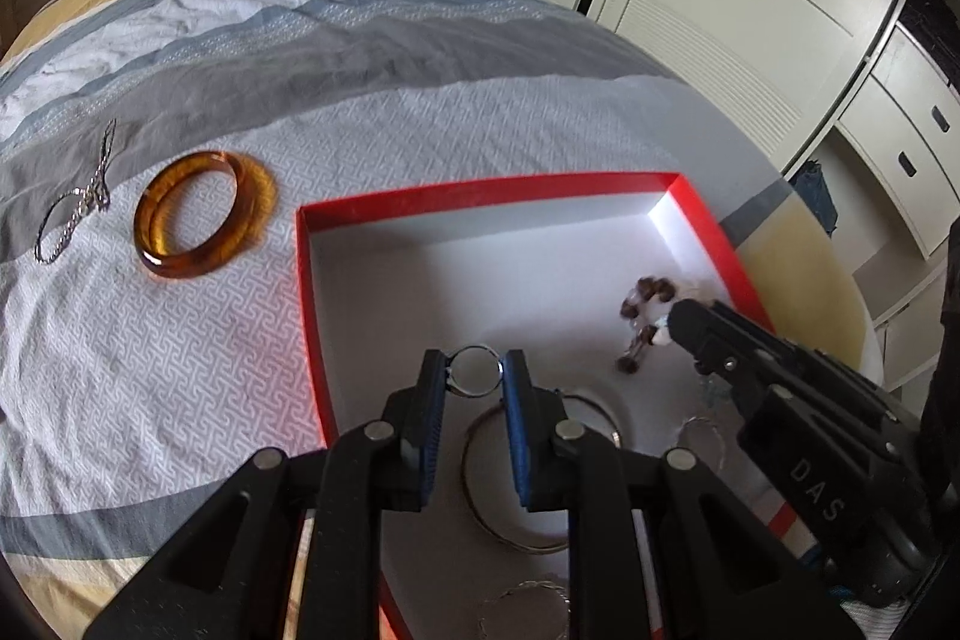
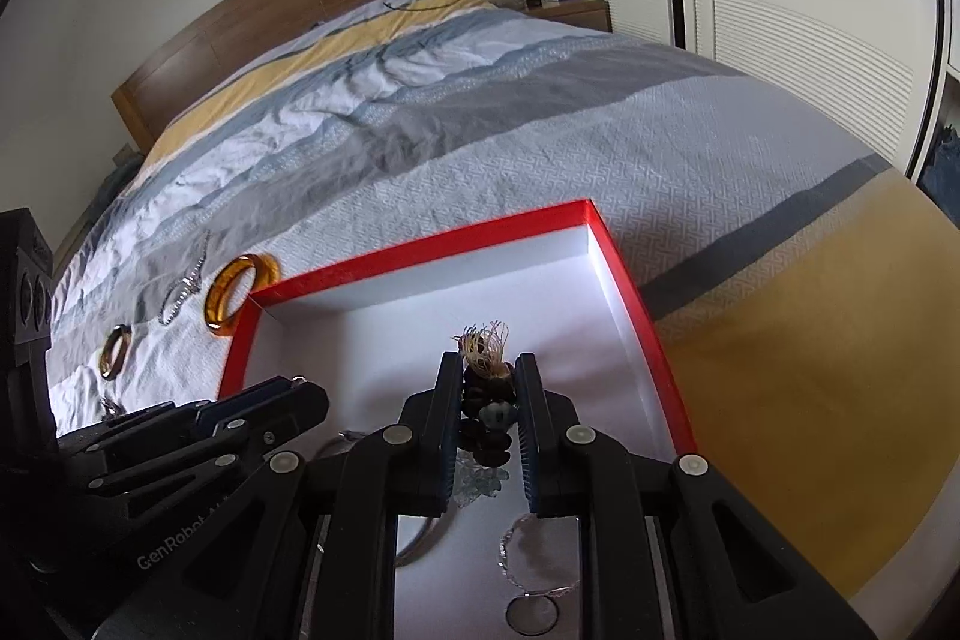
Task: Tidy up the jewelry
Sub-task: 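Carry the beaded bracelet and small ring into the red box and open both tools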
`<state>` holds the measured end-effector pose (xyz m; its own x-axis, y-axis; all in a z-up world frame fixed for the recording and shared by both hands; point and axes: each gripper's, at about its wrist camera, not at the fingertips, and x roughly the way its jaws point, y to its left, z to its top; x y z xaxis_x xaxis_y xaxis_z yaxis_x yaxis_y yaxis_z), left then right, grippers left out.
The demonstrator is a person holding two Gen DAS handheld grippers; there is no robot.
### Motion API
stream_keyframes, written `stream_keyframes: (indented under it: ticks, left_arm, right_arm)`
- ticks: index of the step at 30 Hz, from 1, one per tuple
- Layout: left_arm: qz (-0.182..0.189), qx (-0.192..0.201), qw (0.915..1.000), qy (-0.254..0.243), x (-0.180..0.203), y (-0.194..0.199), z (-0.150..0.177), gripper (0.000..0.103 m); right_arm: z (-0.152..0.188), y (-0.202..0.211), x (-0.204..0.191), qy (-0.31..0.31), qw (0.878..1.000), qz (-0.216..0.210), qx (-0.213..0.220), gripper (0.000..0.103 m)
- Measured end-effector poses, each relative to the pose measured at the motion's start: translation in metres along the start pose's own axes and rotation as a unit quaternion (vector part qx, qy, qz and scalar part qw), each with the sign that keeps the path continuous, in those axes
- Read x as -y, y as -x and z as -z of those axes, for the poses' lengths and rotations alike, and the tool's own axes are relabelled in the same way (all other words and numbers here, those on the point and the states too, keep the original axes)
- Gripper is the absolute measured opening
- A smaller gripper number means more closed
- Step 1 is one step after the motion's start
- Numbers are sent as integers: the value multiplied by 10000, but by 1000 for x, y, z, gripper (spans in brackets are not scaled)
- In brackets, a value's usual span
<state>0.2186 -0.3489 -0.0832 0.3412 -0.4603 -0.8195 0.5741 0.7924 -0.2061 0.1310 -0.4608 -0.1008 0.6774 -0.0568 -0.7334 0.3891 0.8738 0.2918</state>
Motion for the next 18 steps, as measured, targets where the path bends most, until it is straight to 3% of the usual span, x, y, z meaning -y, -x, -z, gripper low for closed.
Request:
stream_keyframes:
  ticks: [12, 15, 18]
  left_arm:
    - [-112, 29, 9999, -38, 2, -4, 3, 19]
    - [-76, 70, 9999, 19, 1, -2, 4, 19]
    - [-8, 97, 9999, 83, -2, 1, 4, 19]
  right_arm:
    - [12, -21, 9, 71, 9987, 313, -384, 17]
    - [11, -19, 9, 41, 9990, 295, -341, 19]
    - [8, -12, 6, 37, 9995, 262, -190, 30]
